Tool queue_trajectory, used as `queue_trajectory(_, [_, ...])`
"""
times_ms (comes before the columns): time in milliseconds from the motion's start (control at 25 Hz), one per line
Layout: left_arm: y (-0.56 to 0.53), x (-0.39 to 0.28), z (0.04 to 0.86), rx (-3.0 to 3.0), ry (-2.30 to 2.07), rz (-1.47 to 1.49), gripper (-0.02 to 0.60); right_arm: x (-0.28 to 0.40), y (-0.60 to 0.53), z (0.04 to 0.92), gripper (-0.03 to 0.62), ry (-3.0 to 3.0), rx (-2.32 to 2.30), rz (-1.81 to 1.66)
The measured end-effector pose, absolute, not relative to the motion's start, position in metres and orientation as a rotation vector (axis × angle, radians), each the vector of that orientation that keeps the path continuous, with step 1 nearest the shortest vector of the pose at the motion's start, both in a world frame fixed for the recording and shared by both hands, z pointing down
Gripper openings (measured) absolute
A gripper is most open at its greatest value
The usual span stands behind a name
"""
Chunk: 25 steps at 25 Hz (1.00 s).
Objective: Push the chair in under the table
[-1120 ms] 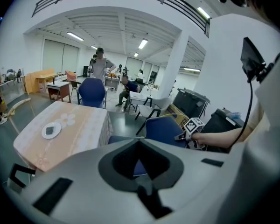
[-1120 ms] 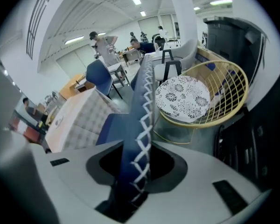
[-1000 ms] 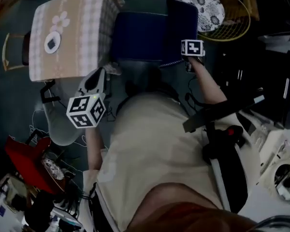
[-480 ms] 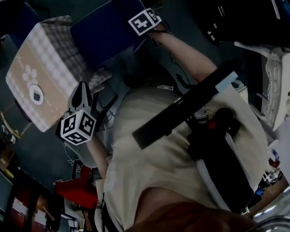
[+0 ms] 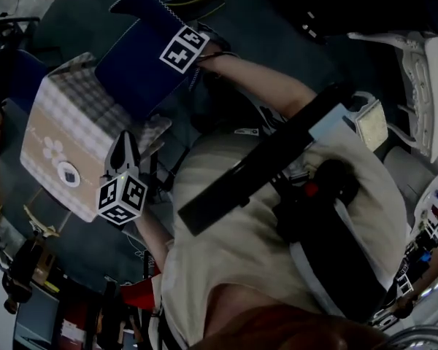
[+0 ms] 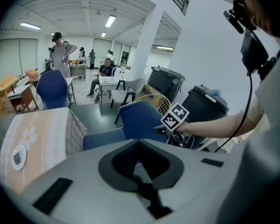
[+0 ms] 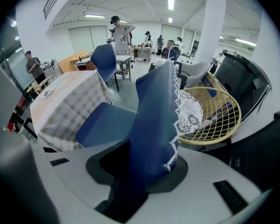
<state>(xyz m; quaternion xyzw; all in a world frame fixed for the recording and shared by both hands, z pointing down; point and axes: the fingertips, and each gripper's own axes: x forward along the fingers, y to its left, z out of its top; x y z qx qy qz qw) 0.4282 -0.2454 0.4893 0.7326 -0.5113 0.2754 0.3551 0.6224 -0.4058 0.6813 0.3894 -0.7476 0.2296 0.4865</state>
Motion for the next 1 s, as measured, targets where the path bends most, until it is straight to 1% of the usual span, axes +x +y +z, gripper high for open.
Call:
queue_trajectory(320, [-0.251, 0.447, 0.487, 1.895, -1.4, 0.688, 0.009, 0.609, -0.425, 0.679, 0.124, -1.915, 0.894, 0.501])
queue_trajectory(640, [-0.22, 0.407, 0.479, 1.783, -1.483, 0.616, 0.009, 0.611, -0.405, 0.677, 0.123, -1.884, 0.912, 0.556])
queue_trajectory(1000, [-0.21, 0.399, 0.481, 1.779, -1.518, 0.546, 0.008, 0.609, -0.415, 0.677, 0.124, -1.88, 0.904, 0.517])
